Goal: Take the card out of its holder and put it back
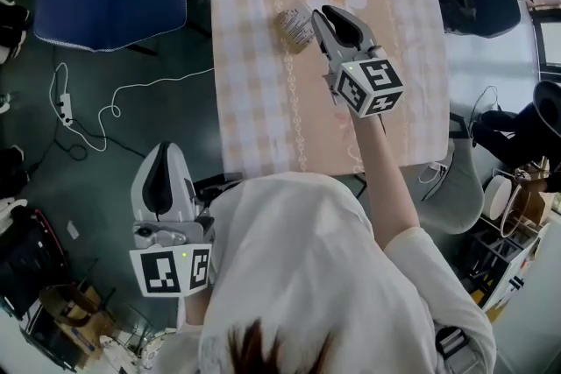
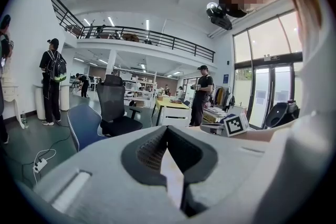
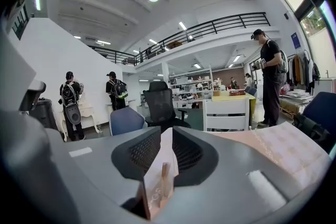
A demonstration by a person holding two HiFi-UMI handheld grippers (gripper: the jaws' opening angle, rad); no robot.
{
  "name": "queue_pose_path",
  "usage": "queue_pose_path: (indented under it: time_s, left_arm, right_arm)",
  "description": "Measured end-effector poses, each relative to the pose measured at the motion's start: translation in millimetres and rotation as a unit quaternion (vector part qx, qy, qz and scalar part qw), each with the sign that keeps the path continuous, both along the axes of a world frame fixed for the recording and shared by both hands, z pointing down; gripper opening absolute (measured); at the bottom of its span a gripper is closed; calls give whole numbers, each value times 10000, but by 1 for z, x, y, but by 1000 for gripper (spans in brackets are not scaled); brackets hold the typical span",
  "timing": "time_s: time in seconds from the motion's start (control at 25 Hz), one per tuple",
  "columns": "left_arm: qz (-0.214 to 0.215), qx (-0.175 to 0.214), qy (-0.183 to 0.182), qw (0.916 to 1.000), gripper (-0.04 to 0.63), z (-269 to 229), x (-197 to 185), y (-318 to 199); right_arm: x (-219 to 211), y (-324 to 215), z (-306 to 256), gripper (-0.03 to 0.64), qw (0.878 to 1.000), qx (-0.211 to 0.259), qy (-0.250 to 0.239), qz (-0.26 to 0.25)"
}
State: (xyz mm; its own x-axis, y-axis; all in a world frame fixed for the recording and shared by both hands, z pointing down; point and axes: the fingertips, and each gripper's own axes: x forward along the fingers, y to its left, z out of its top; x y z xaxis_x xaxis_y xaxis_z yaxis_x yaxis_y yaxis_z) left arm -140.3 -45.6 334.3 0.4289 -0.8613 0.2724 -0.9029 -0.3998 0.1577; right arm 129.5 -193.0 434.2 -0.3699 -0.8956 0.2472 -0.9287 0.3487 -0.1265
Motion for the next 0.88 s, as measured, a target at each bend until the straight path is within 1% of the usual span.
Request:
queue_pose_path:
  time_s: [0.24, 0.52, 0.64, 0.88]
  left_arm:
    - [156, 84, 41, 9998, 0, -4, 4, 5]
    - [340, 171, 96, 9992, 0, -6, 7, 10]
    - [434, 201, 124, 9988, 0, -7, 8, 12]
    - [647, 229, 183, 9975, 0, -9, 14, 14]
  right_arm:
    - [4, 12, -34, 46, 9993, 329, -110, 109]
    - [1, 38, -78, 27, 9962, 727, -456, 140]
    - [-4, 54, -97, -1, 9949, 882, -469, 122]
    - [-13, 86, -128, -2, 9930, 1084, -470, 76]
